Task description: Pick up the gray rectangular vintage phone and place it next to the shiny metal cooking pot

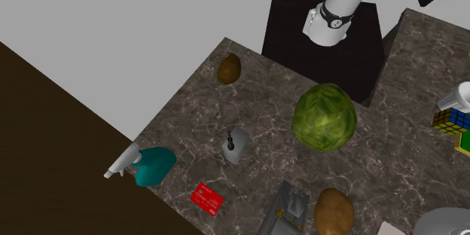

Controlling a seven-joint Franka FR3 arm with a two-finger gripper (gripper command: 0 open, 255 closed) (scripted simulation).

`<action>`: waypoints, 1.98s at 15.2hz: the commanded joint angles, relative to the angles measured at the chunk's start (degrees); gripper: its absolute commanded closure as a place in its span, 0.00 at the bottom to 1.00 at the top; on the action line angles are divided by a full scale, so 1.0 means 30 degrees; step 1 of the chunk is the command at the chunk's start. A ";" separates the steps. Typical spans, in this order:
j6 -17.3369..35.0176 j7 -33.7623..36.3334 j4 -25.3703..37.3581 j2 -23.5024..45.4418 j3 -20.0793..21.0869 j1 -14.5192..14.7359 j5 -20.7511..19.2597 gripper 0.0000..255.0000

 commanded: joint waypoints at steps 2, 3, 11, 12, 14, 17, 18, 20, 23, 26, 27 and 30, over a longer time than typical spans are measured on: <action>0.0537 -0.0019 0.0076 0.0585 -0.0183 -0.0176 -0.0148 0.00; 0.1063 -0.0036 0.0177 0.1183 -0.0364 -0.0350 -0.0289 0.00; 0.4760 -0.0154 0.1856 0.6314 -0.1760 -0.1566 -0.1119 0.00; 0.5147 -0.0175 0.2170 0.6983 -0.1927 -0.1696 -0.1175 0.00; 0.5866 -0.0231 0.2863 0.8330 -0.2253 -0.1947 -0.1249 0.00; 0.6802 -0.0350 0.4061 1.0366 -0.2724 -0.2299 -0.1258 0.00; 0.7075 -0.0401 0.4502 1.1048 -0.2876 -0.2412 -0.1231 0.00; 0.7561 -0.0519 0.5446 1.2415 -0.3171 -0.2632 -0.1135 0.00; 0.8137 -0.0739 0.7018 1.4475 -0.3574 -0.2975 -0.0880 0.00; 0.8525 -0.1000 0.8782 1.6550 -0.3909 -0.3361 -0.0508 0.00; 0.8610 -0.1092 0.9416 1.7247 -0.4005 -0.3501 -0.0363 0.00; 0.8731 -0.1371 1.1464 1.9359 -0.4242 -0.3966 0.0119 0.00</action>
